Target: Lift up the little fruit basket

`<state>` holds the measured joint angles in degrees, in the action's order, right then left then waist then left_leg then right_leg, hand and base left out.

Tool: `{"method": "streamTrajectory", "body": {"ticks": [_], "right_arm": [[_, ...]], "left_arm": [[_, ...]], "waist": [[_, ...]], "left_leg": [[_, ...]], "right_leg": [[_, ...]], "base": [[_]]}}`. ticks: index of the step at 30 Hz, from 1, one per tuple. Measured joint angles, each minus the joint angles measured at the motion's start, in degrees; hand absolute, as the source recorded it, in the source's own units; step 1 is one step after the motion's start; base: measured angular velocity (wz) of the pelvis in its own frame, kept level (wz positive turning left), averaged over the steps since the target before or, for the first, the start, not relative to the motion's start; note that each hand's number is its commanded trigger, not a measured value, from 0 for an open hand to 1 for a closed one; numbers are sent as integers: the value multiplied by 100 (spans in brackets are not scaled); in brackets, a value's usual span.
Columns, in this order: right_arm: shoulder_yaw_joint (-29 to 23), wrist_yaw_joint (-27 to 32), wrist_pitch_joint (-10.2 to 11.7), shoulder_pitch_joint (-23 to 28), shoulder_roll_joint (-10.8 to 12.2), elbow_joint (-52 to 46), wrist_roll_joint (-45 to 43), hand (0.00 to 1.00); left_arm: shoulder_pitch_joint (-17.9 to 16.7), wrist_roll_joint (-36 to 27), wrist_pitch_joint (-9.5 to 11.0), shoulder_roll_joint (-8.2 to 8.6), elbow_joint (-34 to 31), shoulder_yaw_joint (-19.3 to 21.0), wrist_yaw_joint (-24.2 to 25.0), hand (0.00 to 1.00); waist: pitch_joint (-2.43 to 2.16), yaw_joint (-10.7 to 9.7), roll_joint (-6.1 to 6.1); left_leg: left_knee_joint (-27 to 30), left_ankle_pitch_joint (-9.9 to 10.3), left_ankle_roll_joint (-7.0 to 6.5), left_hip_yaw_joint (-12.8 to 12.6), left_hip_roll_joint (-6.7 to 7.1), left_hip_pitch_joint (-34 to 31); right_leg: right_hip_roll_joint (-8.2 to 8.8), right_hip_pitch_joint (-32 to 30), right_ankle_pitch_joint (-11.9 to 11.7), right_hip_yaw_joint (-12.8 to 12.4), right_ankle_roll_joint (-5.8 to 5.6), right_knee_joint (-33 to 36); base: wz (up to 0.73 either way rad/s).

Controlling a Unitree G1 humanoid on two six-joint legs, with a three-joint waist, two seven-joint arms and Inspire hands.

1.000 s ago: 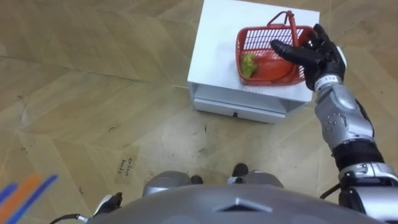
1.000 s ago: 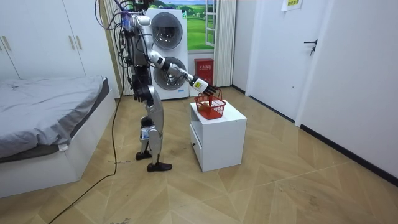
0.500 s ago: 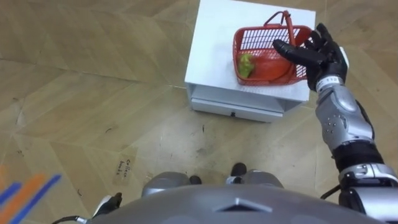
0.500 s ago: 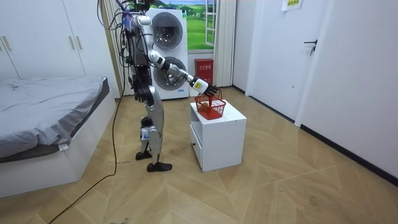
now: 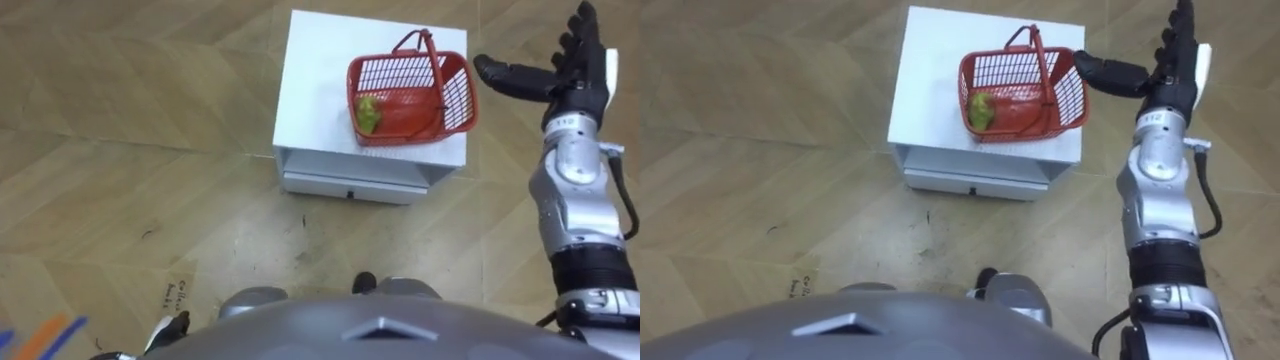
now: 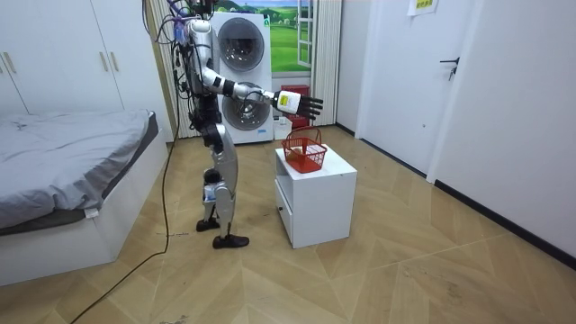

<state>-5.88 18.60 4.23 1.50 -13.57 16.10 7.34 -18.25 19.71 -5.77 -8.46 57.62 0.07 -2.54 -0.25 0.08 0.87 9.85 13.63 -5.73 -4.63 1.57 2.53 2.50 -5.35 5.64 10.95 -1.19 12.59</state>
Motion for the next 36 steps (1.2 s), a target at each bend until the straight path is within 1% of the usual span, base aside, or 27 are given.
{"method": "streamTrajectory", "body": {"ticks": [1, 3, 4, 5, 6, 7, 9, 11, 12, 13, 14, 15, 16, 18, 20, 21, 22, 23, 25, 28, 30, 32, 34, 35, 36], "right_arm": [[-61, 144, 12, 82, -2, -102, -145, 0], [-183, 320, 77, 89, -4, -97, -141, 0], [-274, 455, 172, 92, -8, 19, -146, 0], [-310, 512, 228, 93, -7, 131, -150, 0], [-369, 592, 238, 122, -5, 340, -158, 0], [-410, 597, 228, 195, -4, 519, -168, 0], [-433, 596, 219, 337, 16, 853, -188, 0], [-431, 576, 219, 474, 33, 1468, -323, 0], [-434, 526, 170, 559, 52, 1918, -362, 0], [-435, 445, 122, 654, 82, 2312, -363, 0], [-433, 399, 117, 692, 98, 2540, -359, 0], [-434, 302, 59, 767, 128, 2997, -352, 0], [-434, 165, -51, 814, 146, 3362, -307, 0], [-437, -96, -140, 833, 165, 3970, -310, 0], [-426, -355, -200, 833, 207, 4442, -318, 0], [-395, -516, -256, 816, 240, 4713, -338, 0], [-318, -666, -320, 811, 269, 4928, -341, 0], [-292, -749, -368, 811, 287, 5006, -352, 0], [-202, -1043, -568, 811, 373, 5191, -395, 0], [-145, -1419, -721, 765, 475, 5335, -455, 0], [-145, -1607, -784, 743, 498, 5406, -632, 0], [-99, -1687, -815, 676, 494, 5596, -850, 0], [-93, -1690, -931, 599, 492, 5718, -1334, 0], [-76, -1693, -944, 566, 492, 5748, -1450, 0], [6, -1703, -1006, 529, 488, 5790, -1613, 0]], "left_arm": [[-1, 0, 0, -3, -1, 60, -51, 0], [23, -25, 3, -14, -1, 110, -86, 0], [51, -83, 4, -23, 0, 114, -97, 0], [64, -118, 5, -26, -1, 123, -106, 0], [78, -147, 16, -26, -24, 188, -118, 0], [81, -144, 37, -30, -61, 228, -151, 0], [80, -143, 33, -30, -74, 258, -215, 0], [98, -145, 10, -38, -67, 280, -221, 0], [115, -146, 10, -38, -73, 369, -223, 0], [125, -149, 13, -38, -58, 449, -245, 0], [123, -141, 11, -37, -39, 471, -268, 0], [125, -104, -7, -27, -27, 521, -303, 0], [149, -78, -13, -6, 7, 588, -318, 0], [250, -16, -21, 43, 71, 731, -335, 0], [313, 104, -31, 59, 90, 767, -342, 0], [337, 124, -55, 59, 91, 769, -340, 0], [352, 122, -85, 59, 92, 769, -330, 0], [352, 123, -109, 60, 92, 769, -317, 0], [352, 134, -270, 77, 103, 768, -268, 0], [371, 304, -443, 94, 204, 768, -175, 0], [367, 384, -513, 131, 206, 768, -135, 0], [356, 395, -568, 137, 219, 768, -58, 0], [355, 442, -649, 138, 249, 769, -17, 0], [361, 460, -663, 138, 255, 767, -13, 0], [371, 461, -687, 137, 267, 765, -11, 0]], "waist": [[-1, -20, -5], [6, -100, 3], [7, -165, 5], [6, -178, 13], [-8, -196, 35], [-2, -213, 57], [1, -248, 62], [11, -289, 38], [7, -281, 24], [22, -272, 1], [12, -275, -15], [15, -266, -41], [23, -274, -52], [33, -271, -72], [34, -270, -68], [32, -254, -65], [33, -192, -65], [35, -170, -63], [42, -142, -56], [59, -135, -33], [61, -129, -35], [59, -107, -61], [59, -105, -80], [58, -104, -82], [55, -107, -93]], "left_leg": [[-25, 0, 0, -12, -5, 53], [-56, 0, 0, -22, -12, 104], [-53, 0, 0, -20, -13, 125], [-53, 0, 0, -21, -14, 137], [-57, 1, 1, -25, -16, 140], [-66, 2, 4, -11, -21, 139], [-71, 5, 9, -4, -27, 169], [-77, 16, 22, 4, -38, 270], [-129, 28, 36, 5, -54, 341], [-177, 33, 43, 8, -71, 417], [-194, 39, 51, 7, -79, 441], [-226, 45, 60, -1, -92, 495], [-234, 51, 68, -6, -98, 509], [-234, 51, 69, -7, -101, 509], [-232, 54, 74, -9, -106, 518], [-232, 55, 77, -30, -109, 527], [-232, 60, 85, -81, -116, 548], [-233, 63, 89, -89, -119, 566], [-234, 77, 100, -82, -125, 614], [-229, 81, 100, -29, -125, 620], [-230, 83, 100, -18, -124, 632], [-242, 84, 102, -26, -126, 668], [-244, 88, 107, -30, -131, 677], [-242, 88, 107, -30, -132, 677], [-238, 89, 109, -30, -137, 681]], "right_leg": [[-9, 38, 0, 0, 0, -9], [-21, 72, 0, -11, 0, -11], [-26, 98, 0, -12, 0, -24], [-30, 119, 0, -15, 0, -46], [-44, 145, -8, -33, -11, -102], [-52, 143, -8, -67, -11, -104], [-60, 189, -8, -65, -11, -131], [-76, 340, -12, -35, -17, -228], [-100, 413, -13, -39, -18, -273], [-128, 466, -18, -69, -19, -299], [-140, 477, -17, -85, -19, -302], [-162, 508, -15, -135, -16, -302], [-169, 517, -6, -152, -8, -301], [-175, 514, -2, -162, -3, -302], [-184, 515, 4, -174, 3, -299], [-192, 517, 4, -205, 4, -301], [-207, 519, 3, -261, 5, -298], [-214, 530, 3, -282, 5, -294], [-225, 589, 4, -285, 6, -296], [-218, 625, 4, -239, 7, -305], [-216, 642, 4, -227, 7, -308], [-226, 665, 5, -243, 8, -308], [-234, 671, 6, -254, 10, -308], [-235, 669, 7, -255, 11, -307], [-241, 670, 8, -257, 13, -307]], "base": [[-5], [-3], [0], [0], [0], [0], [4], [9], [0], [-8], [-11], [-9], [-6], [-2], [-2], [-12], [-16], [-13], [-2], [8], [4], [-2], [-2], [0], [0]]}}
